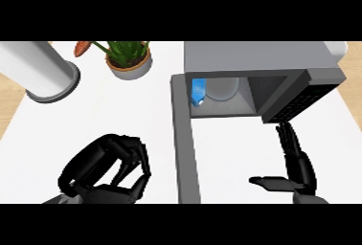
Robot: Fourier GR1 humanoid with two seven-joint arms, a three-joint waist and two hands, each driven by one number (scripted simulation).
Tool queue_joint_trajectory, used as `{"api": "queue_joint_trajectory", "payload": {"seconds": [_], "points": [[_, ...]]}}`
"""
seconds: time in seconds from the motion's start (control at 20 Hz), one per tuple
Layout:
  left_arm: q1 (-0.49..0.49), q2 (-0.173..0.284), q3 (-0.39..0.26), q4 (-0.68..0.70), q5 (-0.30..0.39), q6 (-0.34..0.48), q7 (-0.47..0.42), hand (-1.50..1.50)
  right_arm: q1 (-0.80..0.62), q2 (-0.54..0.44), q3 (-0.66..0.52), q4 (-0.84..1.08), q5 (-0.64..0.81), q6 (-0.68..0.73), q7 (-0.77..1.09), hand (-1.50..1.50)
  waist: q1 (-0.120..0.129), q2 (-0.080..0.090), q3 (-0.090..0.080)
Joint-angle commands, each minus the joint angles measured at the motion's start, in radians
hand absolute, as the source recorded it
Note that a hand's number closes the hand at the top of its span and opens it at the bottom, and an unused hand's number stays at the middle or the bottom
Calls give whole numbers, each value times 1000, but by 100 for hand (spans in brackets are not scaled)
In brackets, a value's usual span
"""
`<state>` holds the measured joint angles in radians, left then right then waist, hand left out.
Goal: Pick up the milk, place it into the microwave and close the microwave
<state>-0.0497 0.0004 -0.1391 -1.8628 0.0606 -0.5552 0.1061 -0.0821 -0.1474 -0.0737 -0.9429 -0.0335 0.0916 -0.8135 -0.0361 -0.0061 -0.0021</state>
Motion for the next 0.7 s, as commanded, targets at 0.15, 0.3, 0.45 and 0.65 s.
{"api": "queue_joint_trajectory", "payload": {"seconds": [0.15, 0.3, 0.45, 0.65], "points": [[-50, 0, -205, 273, -242, 85, -183, 150, 239, -60, 13, -299, -44, 69, 37, -150, 0, 3, 0], [-174, 0, -310, 443, -241, 252, -202, 150, 279, -95, 22, -350, -16, 80, 9, -150, -2, 8, 1], [-154, 0, -408, 539, -287, 362, -315, 150, 346, -136, 19, -512, -53, 123, 78, -150, -4, 6, -1], [-273, 0, -468, 757, -219, 588, -467, 150, 384, -140, 14, -600, -118, 189, 80, -150, -17, 11, -1]]}}
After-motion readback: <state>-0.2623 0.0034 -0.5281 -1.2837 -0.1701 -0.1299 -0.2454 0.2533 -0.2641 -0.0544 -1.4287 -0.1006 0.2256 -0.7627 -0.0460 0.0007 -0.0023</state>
